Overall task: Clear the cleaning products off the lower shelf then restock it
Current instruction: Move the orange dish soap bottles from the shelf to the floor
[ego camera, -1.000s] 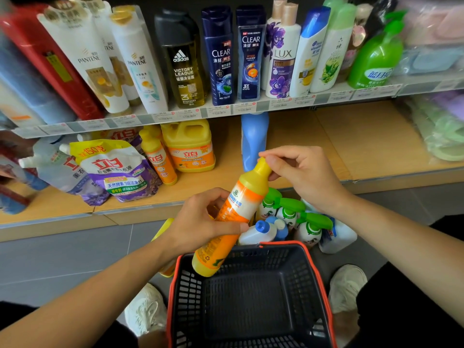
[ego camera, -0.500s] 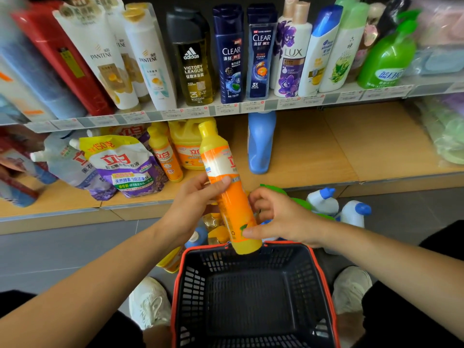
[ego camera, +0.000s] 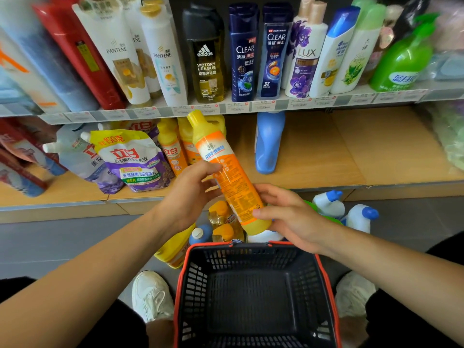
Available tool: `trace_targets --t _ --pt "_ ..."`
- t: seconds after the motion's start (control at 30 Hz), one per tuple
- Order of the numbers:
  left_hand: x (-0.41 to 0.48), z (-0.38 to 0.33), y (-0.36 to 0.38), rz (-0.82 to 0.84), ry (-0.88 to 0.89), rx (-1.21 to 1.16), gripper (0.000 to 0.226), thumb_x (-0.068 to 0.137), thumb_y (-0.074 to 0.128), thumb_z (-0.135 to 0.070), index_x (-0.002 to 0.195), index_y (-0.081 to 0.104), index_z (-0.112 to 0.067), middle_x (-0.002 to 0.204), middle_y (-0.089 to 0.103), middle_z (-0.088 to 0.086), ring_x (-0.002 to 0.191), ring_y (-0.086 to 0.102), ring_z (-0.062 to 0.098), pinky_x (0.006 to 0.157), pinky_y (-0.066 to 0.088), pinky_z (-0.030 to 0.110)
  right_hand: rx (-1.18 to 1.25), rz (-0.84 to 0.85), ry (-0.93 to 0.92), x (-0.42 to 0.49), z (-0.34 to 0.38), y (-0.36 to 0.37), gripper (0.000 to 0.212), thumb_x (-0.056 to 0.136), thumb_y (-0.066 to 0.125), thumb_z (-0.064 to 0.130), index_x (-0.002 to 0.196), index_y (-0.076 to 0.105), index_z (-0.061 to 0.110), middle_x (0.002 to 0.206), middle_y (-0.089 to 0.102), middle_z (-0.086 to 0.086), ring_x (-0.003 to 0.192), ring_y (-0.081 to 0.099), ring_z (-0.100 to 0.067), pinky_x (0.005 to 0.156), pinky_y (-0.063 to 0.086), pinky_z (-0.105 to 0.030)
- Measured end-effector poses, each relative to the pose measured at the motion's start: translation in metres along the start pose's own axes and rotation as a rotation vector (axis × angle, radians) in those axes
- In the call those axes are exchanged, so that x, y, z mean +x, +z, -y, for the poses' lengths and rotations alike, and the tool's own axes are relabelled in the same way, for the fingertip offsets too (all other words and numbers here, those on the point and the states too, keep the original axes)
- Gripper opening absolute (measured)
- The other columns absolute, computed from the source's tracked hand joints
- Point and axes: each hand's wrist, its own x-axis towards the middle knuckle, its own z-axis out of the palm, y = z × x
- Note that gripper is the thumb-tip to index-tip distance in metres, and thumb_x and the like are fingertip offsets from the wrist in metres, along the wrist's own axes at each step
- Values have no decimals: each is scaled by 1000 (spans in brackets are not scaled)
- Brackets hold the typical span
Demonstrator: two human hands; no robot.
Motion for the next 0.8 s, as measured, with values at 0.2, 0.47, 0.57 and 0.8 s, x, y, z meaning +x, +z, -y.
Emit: trace_targets --t 0.2,0.47,0.57,0.8 --pt "2 4 2 -80 82 83 56 77 76 -41 122 58 -14 108 76 5 98 74 22 77 60 32 -250 -244 -123 1 -2 4 62 70 85 -1 120 53 16 119 59 -10 96 67 -21 80 57 -32" --pt "4 3 -5 -30 94 22 46 83 64 -17 127 49 -14 98 72 3 87 70 18 79 57 33 185 -92 -4 0 6 3 49 81 72 15 127 57 5 125 64 -25 112 66 -45 80 61 -46" --pt "5 3 -5 -24 90 -62 54 86 68 -8 134 42 -15 111 71 11 96 72 26 85 59 41 134 -8 69 1 10 0 45 88 65 22 130 60 7 125 64 -29 112 65 -42 91 59 -49" --pt "1 4 1 -117 163 19 71 74 82 -22 132 42 -18 120 69 10 105 72 25 79 62 39 -91 -105 -39 3 -2 6 67 72 87 21 130 55 27 121 67 -9 105 69 -29 87 59 -41"
